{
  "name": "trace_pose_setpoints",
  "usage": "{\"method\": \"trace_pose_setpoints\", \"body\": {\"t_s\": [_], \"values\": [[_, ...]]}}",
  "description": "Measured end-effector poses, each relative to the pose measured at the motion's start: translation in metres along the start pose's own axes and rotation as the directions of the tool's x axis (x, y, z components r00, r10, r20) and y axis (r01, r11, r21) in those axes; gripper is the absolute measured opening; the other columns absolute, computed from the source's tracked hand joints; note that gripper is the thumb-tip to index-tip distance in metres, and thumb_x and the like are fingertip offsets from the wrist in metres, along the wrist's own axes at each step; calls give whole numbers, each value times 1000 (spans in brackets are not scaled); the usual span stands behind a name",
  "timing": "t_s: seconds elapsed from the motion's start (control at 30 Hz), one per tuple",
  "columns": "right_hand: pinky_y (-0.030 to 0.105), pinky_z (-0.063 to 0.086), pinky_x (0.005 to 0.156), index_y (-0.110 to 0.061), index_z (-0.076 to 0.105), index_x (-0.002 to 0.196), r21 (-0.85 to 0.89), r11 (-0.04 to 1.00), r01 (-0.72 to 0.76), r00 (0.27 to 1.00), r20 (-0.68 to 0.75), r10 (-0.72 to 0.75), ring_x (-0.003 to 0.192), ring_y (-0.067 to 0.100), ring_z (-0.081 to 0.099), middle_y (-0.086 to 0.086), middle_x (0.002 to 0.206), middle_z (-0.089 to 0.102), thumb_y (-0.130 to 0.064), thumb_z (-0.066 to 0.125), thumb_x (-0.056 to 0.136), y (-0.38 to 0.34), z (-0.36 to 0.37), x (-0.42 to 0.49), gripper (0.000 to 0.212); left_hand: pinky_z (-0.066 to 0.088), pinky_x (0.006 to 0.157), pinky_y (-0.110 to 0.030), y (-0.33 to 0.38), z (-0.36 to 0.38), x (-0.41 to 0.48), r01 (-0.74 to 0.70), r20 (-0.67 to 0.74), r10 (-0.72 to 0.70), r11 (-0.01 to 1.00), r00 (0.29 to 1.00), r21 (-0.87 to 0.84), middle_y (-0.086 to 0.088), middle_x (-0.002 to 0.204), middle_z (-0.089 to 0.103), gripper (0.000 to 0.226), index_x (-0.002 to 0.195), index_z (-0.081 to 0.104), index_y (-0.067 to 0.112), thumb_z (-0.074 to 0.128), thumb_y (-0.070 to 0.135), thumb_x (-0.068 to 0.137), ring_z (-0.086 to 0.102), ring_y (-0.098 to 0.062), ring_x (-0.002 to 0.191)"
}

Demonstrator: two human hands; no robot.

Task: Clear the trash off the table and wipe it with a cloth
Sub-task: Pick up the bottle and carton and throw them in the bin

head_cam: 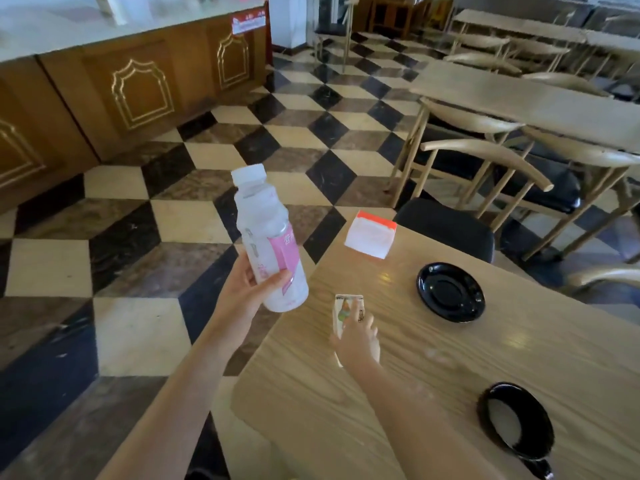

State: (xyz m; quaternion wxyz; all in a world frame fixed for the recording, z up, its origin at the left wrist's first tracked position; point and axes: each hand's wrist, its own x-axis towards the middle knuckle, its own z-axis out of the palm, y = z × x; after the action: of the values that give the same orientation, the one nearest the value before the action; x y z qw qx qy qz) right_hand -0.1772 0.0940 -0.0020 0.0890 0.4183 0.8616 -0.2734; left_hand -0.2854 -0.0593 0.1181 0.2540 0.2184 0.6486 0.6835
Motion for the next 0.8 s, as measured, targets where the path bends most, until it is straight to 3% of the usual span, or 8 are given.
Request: {"method": "trace_pose_setpoints", "body": {"t_s": [0.2,0.37,0.5,0.63,0.7,0.8], "values": [[41,47,92,-32,18,144,124,992,-36,999,43,31,119,33,44,11,130,39,-24,55,85,-1,-26,8,70,54,85,-27,-7,-2,20,33,54,-31,999,998,-20,-8,121,59,76,131,46,20,75,41,63,58,-22,115],[31,44,82,-33,24,145,306,947,98,995,-18,-97,116,27,48,10,132,41,-22,62,82,-18,-91,-2,74,55,82,-28,6,17,29,29,126,-21,998,992,-61,-1,112,64,69,122,52,29,75,40,58,63,-14,106],[27,43,86,-32,25,147,522,829,201,980,-101,-174,115,18,52,1,139,48,-20,69,81,-34,-165,-21,80,52,90,-41,20,30,35,-6,165,17,998,986,-63,0,106,69,61,116,59,29,77,36,58,65,-20,103],[41,46,102,-35,29,144,657,657,369,928,-220,-301,120,19,56,-1,137,52,-19,71,81,-44,-211,-61,78,55,76,-27,39,43,30,-57,278,88,992,957,-117,-3,102,69,51,117,59,17,76,11,70,67,-19,95],[36,52,96,-37,36,138,699,562,443,887,-249,-389,108,13,64,-5,124,61,-13,68,84,-49,-224,-81,68,55,76,-27,50,45,22,-72,299,120,983,947,-168,-4,104,69,45,119,58,16,71,11,76,67,-19,96],[32,56,88,-34,38,135,743,463,483,832,-226,-506,101,13,68,-2,115,66,-7,63,87,-55,-229,-102,61,55,86,-34,64,43,5,-90,265,147,972,953,-217,-9,123,64,60,130,51,14,74,24,75,63,-23,111]]}}
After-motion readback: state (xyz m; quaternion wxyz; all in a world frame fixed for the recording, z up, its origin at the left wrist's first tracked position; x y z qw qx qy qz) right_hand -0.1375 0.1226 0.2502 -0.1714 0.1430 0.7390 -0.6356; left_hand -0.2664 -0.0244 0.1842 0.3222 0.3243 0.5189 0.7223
